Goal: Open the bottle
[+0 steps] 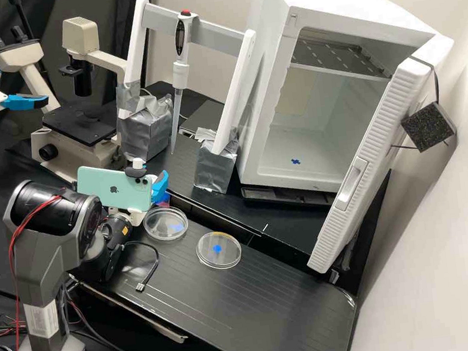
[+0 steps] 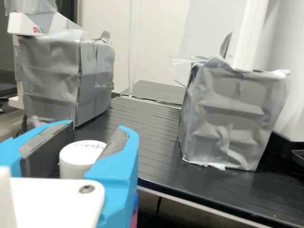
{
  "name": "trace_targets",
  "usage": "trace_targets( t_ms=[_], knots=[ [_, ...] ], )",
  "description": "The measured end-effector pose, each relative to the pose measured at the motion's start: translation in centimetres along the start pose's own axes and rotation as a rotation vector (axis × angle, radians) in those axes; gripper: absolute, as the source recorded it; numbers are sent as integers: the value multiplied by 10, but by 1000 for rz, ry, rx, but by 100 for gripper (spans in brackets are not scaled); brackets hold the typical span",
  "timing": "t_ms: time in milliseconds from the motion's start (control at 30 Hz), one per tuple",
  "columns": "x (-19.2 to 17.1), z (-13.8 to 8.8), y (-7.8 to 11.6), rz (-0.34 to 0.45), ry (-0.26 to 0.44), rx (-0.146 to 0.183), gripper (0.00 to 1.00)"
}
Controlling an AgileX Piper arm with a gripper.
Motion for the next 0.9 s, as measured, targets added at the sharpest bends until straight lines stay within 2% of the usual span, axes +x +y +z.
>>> trace_targets(
  t_ms=[900],
  knots=[
    [-1,-2,4,23,15,1,0]
  ],
)
